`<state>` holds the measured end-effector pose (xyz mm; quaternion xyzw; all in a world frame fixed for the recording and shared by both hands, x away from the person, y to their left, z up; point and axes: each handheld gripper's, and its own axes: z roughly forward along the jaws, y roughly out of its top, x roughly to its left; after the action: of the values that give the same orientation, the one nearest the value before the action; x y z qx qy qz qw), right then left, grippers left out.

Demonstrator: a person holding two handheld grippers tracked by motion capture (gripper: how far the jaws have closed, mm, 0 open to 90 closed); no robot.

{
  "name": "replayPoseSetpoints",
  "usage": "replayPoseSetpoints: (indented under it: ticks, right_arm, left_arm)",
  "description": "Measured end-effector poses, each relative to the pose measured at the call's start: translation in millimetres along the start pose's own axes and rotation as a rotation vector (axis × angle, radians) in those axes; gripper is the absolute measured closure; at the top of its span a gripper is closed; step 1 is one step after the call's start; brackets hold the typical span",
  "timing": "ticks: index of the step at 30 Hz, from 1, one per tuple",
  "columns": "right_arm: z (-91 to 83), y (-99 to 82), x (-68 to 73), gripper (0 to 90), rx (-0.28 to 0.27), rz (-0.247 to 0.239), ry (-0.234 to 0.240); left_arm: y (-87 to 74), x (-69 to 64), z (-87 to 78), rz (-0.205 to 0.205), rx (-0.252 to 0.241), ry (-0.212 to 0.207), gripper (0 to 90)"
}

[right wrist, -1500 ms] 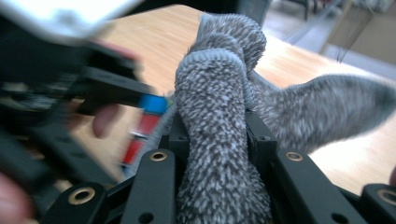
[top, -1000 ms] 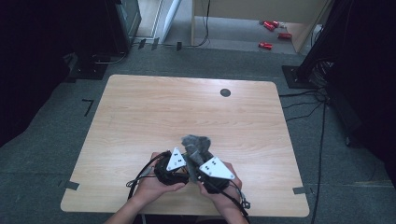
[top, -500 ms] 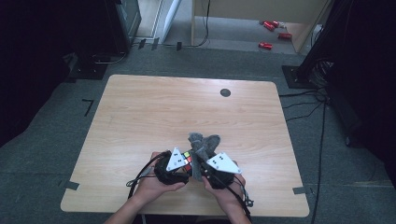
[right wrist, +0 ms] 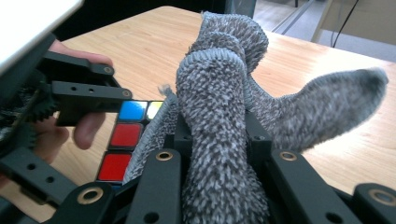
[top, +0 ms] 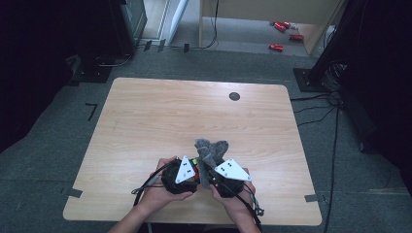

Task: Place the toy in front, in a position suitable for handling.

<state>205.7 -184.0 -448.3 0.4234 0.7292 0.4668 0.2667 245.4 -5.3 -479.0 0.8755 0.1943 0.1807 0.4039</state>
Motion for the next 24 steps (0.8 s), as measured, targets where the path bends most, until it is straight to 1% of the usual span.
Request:
replayPoseSetpoints:
  ticks: [1, 2, 3, 5, 6, 7, 8, 9, 11, 12, 13, 14, 15, 16, 17, 18, 19, 20, 21, 22, 23, 24]
  right_arm:
    - [0.0, 0.0, 0.0, 74.2, 0.0, 0.0, 0.0]
    - [-0.5, 0.4, 5.2, 74.1, -0.001, -0.023, 0.015]
    - [-1.2, 0.8, 13.2, 74.1, -0.004, -0.047, 0.043]
    - [-0.6, 1.3, 21.7, 74.0, -0.005, -0.07, 0.098]
    - [0.2, 1.0, 24.1, 74.2, -0.001, -0.084, 0.105]
    - [1.3, 0.6, 22.4, 74.3, -0.006, -0.093, 0.1]
    - [1.6, 0.6, 19.1, 74.4, -0.006, -0.081, 0.1]
    - [2.1, 0.6, 12.9, 74.5, -0.007, -0.069, 0.085]
    - [1.1, 0.4, -3.1, 74.6, 0.01, -0.054, 0.018]
    - [0.1, 0.6, -9.6, 74.5, 0.021, -0.042, 0.02]
    - [-2.4, 2.2, -15.9, 74.4, 0.021, -0.032, 0.06]
    - [-2.4, 2.2, -15.9, 74.4, 0.021, -0.032, 0.06]
    - [-4.4, 4.0, -14.8, 74.4, 0.008, -0.043, 0.084]
    - [-5.8, 6.3, -10.9, 74.3, 0.001, -0.057, 0.113]
    - [-4.9, 9.5, 1.2, 74.1, 0.002, -0.096, 0.147]
    - [-2.9, 9.3, 7.2, 74.0, 0.012, -0.115, 0.15]
    - [-2.9, 9.3, 7.2, 74.0, 0.012, -0.115, 0.15]
    - [1.5, 6.1, 13.2, 73.8, 0.027, -0.158, 0.134]
    - [3.3, 4.0, 12.1, 73.7, 0.014, -0.171, 0.128]
    - [3.3, 4.0, 12.1, 73.7, 0.014, -0.171, 0.128]
    - [3.4, 3.4, 10.0, 73.8, 0.018, -0.153, 0.12]
    - [3.7, 3.1, 3.6, 73.9, 0.02, -0.141, 0.092]
  left_arm:
    - [0.0, -0.2, 0.7, 0.001, 0.005, -0.004, 34.4]
    - [-0.1, -0.6, 1.5, 0.009, 0.012, 0.002, 34.4]
    - [-0.2, -0.7, 1.7, 0.014, 0.015, 0.01, 34.4]
    - [-0.1, -0.2, 1.1, 0.016, 0.013, 0.018, 34.4]
    - [-0.2, 0.3, 0.6, 0.02, 0.012, 0.024, 34.4]
    - [-0.5, 0.5, 0.4, 0.023, 0.014, 0.026, 34.5]
    - [-0.9, 0.7, 0.4, 0.024, 0.012, 0.026, 34.5]
    - [-1.4, 0.8, 0.3, 0.03, 0.012, 0.027, 34.4]
    - [-1.9, 1.1, -0.8, 0.042, -0.005, 0.034, 34.4]
    - [-1.8, 1.4, -1.3, 0.045, -0.01, 0.039, 34.5]
    - [-1.7, 1.7, -1.1, 0.053, -0.015, 0.048, 34.4]
    - [-1.8, 2.0, -0.4, 0.063, -0.013, 0.051, 34.4]
    - [-2.0, 1.6, 0.9, 0.073, -0.009, 0.055, 34.4]
    - [-2.3, 0.5, 1.6, 0.087, -0.008, 0.069, 34.4]
    - [-2.4, -0.6, 1.8, 0.091, -0.01, 0.074, 34.4]
    - [-1.9, -1.0, 1.4, 0.088, -0.01, 0.066, 34.4]
    - [-1.4, -1.7, 1.0, 0.085, -0.014, 0.062, 34.4]
    - [-0.7, -2.9, 0.6, 0.088, -0.012, 0.07, 34.5]
    - [-0.6, -3.1, 0.7, 0.093, 0.0, 0.081, 34.5]
    - [-0.9, -2.4, 0.4, 0.095, 0.007, 0.077, 34.5]
    - [-1.7, -2.0, 0.4, 0.091, 0.004, 0.07, 34.5]
    - [-2.1, -2.1, 0.1, 0.093, -0.002, 0.067, 34.5]
